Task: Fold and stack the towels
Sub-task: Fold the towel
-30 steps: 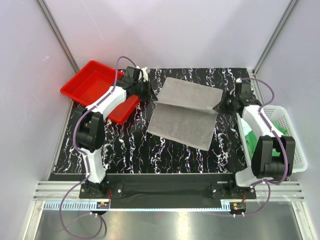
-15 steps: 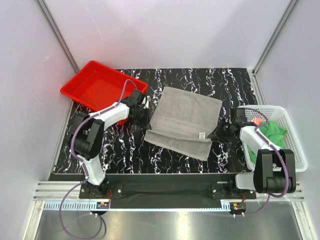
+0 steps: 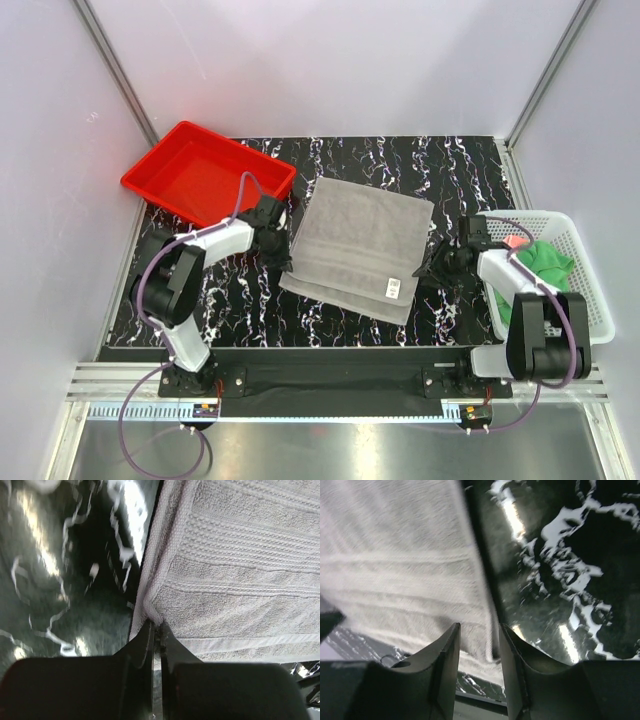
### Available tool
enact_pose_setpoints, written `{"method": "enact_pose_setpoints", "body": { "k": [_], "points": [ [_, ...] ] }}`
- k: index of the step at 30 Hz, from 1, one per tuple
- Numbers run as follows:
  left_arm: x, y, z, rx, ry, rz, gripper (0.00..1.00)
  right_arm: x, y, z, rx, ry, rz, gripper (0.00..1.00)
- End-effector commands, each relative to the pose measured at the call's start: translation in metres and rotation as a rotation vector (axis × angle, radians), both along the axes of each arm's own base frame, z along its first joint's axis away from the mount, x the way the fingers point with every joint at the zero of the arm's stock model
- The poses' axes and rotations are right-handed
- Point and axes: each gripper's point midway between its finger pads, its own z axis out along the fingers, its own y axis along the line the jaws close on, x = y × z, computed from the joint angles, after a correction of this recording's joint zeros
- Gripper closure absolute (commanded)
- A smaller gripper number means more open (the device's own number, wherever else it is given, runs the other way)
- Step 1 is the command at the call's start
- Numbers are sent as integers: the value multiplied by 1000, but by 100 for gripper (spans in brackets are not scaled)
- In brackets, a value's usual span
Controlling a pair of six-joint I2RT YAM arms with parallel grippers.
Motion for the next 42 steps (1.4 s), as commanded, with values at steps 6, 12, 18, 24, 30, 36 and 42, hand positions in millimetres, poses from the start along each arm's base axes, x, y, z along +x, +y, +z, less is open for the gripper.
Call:
{"method": "enact_pose_setpoints", "body": {
  "k": [6,12,18,24,30,36,42],
  "points": [
    [-41,-10,-13,4,41,29,100,56,-20,-6,-146,-60,29,62],
    [-42,-23,-2,8,6,11,100,49,-28,30,-194,-22,24,60],
    [-40,-12,-6,65,-5,26,100,-8,-25,13,-209,70,36,57],
    [-39,-9,-5,78,-17,40,100,-18,-7,9,-243,93,40,57],
    [-36,-3,-8,84,-17,49,100,-30,-7,-1,-283,91,0,56],
    [-38,10,-14,107,-6,85,100,-37,-6,-11,-277,93,-3,55],
    [-33,12,-7,111,-22,103,100,-30,-2,-10,-263,63,13,59]
  ]
}}
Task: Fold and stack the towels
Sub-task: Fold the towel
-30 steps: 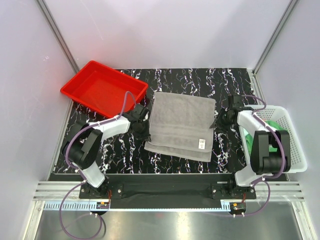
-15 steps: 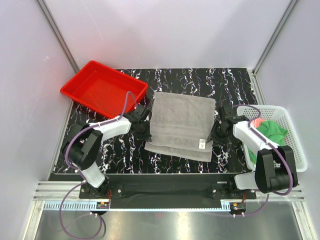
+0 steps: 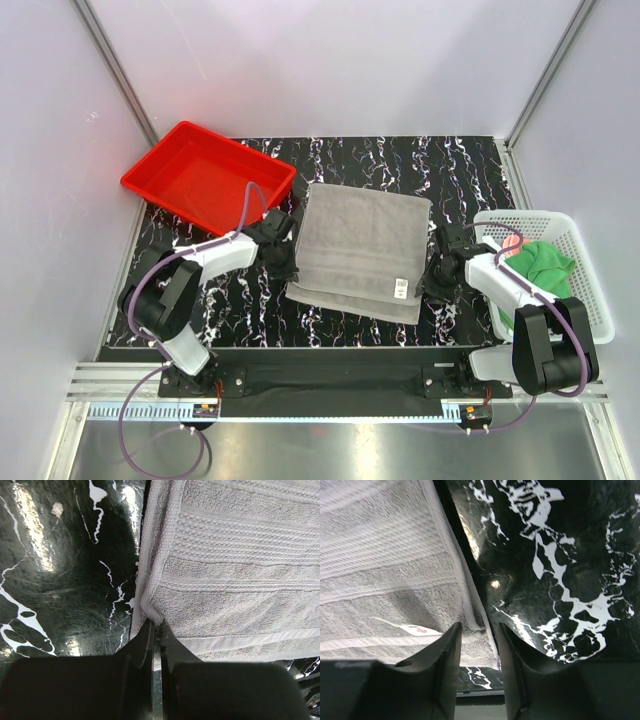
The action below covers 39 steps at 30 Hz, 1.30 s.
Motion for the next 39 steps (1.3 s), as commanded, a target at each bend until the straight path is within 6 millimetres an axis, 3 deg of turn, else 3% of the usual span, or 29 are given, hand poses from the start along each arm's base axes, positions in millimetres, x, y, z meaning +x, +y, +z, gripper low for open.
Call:
{"method": "enact_pose_setpoints", "body": {
  "k": [1,22,24,28,32,39],
  "points": [
    [-2,24,-6,99,-4,35,100,17,3,8,1,-83,-5,59],
    [-3,25,-4,98,-4,40,100,20,12,-1,49,-89,13,66],
    [-5,24,-5,94,0,41,100,22,12,0,48,-100,13,69],
    [-5,24,-4,92,3,39,100,24,11,2,44,-106,24,88],
    [-3,24,6,99,4,44,100,26,12,13,42,-112,35,95],
    [12,31,52,145,-74,52,100,28,7,48,16,-127,35,100]
  ]
}}
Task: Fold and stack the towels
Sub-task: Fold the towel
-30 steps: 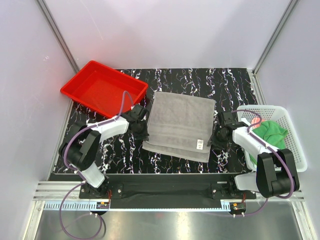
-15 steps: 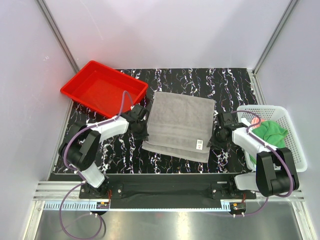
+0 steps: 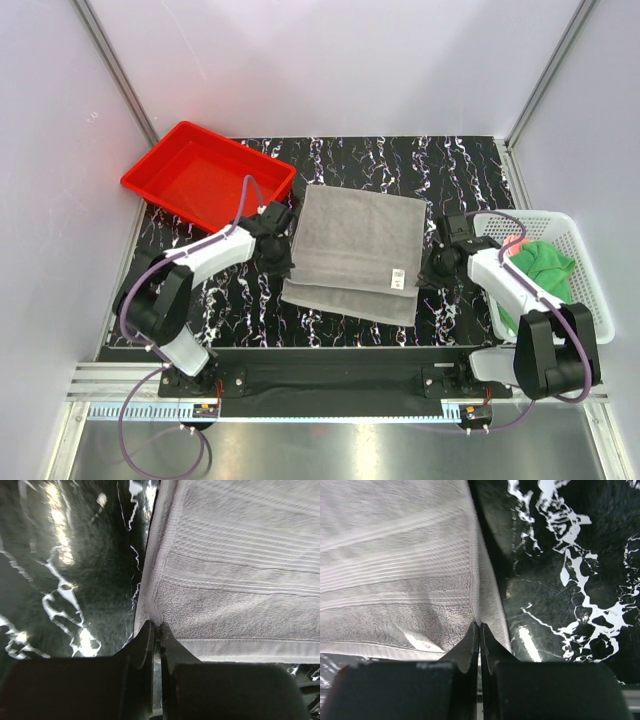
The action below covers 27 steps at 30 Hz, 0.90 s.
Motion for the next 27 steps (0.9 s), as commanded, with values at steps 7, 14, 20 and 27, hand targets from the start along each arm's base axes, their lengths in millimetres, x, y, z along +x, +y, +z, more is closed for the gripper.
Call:
{"method": "enact_pose_setpoints", "body": {
  "k": [7,14,20,27],
  "points": [
    [-3,21,77,27,-120,0,100,-8,13,49,82,-53,0,100],
    [-42,22,29,-40,-42,7,100,-33,19,10,138,5,-21,100],
    [-53,19,13,-46,-14,6,100,-32,22,8,155,-16,-8,100],
    [-31,6,99,-94,-136,-8,100,-9,16,74,87,-77,51,100]
  ]
}}
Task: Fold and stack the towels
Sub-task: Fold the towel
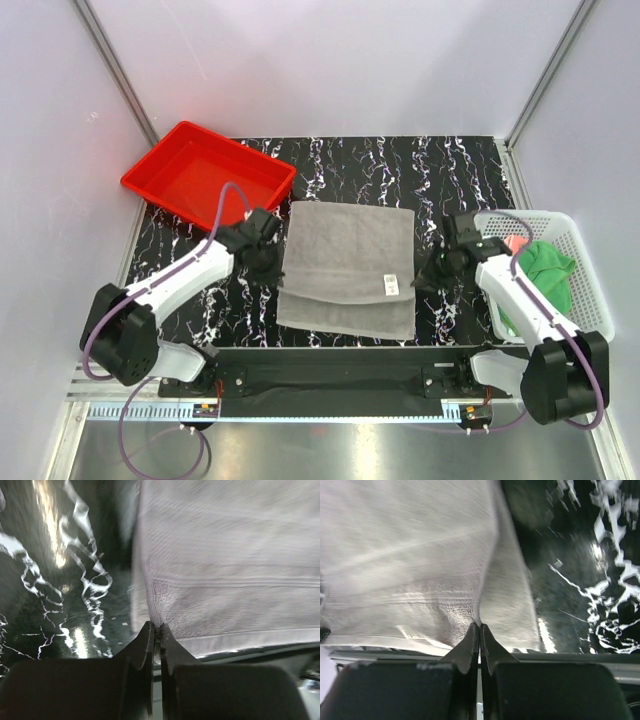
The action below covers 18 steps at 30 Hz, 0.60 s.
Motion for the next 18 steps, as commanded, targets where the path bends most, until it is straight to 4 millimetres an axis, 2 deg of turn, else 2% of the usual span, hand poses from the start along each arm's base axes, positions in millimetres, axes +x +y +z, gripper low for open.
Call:
{"method": "enact_pose_setpoints", "body": {
  "k": [1,3,4,5,7,8,10,11,13,15,18],
  "points": [
    [15,-8,69,-49,-142,4,100,12,-7,46,-49,-90,33,100],
    [-3,-7,72,-52,-139,-16,100,-4,-9,47,-40,-84,33,100],
    [-6,-2,67,-30,-141,-2,100,-9,-10,45,-42,-79,28,100],
    [-17,4,50,-7,-104,-2,100,-15,-12,41,-47,-72,25,100],
    [-26,6,37,-24,-87,9,100,-29,-13,27,-36,-40,11,100],
    [-39,10,21,-26,-47,5,100,-37,-10,15,-14,-15,16,100],
    [-44,5,10,-64,-42,19,100,-39,-6,12,10,-17,-8,100],
    [-52,9,-2,-53,-23,18,100,-38,-2,13,14,-30,-3,100],
    [-53,7,-11,-61,-19,17,100,-42,-1,7,23,-18,-26,100],
    [-57,8,-22,-49,7,8,100,-48,-1,-6,26,7,-35,100],
    [-59,5,-29,-53,15,-2,100,-57,-1,-24,36,41,-47,100]
  ]
}}
